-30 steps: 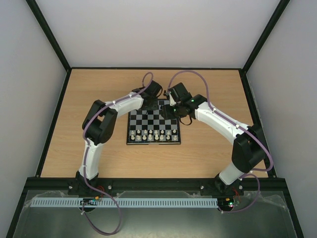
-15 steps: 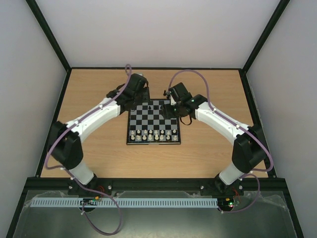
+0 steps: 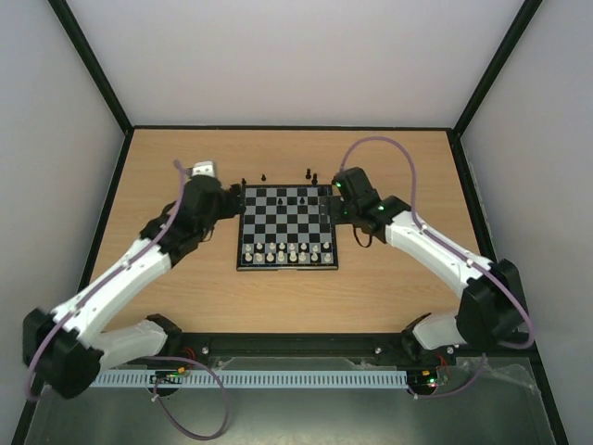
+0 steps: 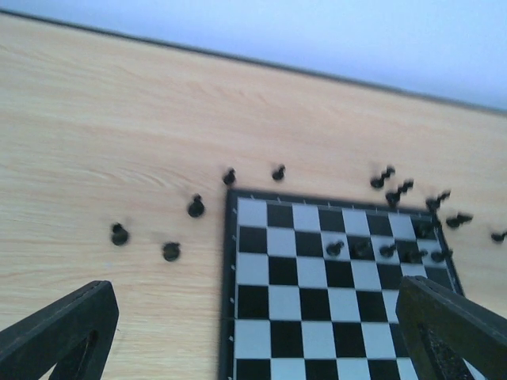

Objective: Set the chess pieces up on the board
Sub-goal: Reset both arms

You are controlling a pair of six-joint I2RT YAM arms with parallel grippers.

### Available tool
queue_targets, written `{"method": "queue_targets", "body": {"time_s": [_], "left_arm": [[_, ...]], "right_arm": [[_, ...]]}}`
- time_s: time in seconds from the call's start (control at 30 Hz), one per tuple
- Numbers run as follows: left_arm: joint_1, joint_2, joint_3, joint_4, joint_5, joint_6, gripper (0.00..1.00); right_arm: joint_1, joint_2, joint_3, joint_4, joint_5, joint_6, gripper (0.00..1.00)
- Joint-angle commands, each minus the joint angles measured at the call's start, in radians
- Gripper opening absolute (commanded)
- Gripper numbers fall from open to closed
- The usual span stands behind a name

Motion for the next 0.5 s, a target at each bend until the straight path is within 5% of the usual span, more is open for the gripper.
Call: {"method": "queue_targets", "body": {"time_s": [0.0, 0.2, 0.47], "left_arm": [[0.039, -0.182, -0.079, 0.038, -0.122, -0.012, 0.99], [0.114, -0.325, -0.271, 0.200, -0.161, 0.051, 1.00], [0.223, -0.274, -0.519, 0.565, -0.175, 0.215, 0.99]], "right_arm": [[-0.083, -0.126, -0.135, 0.108, 0.126, 0.026, 0.98], [-0.328, -0.275, -0.335, 0.308, 0.102, 0.014, 0.99], [-0.514, -0.311, -0.564, 0.603, 0.201, 0.050, 0.98]]}}
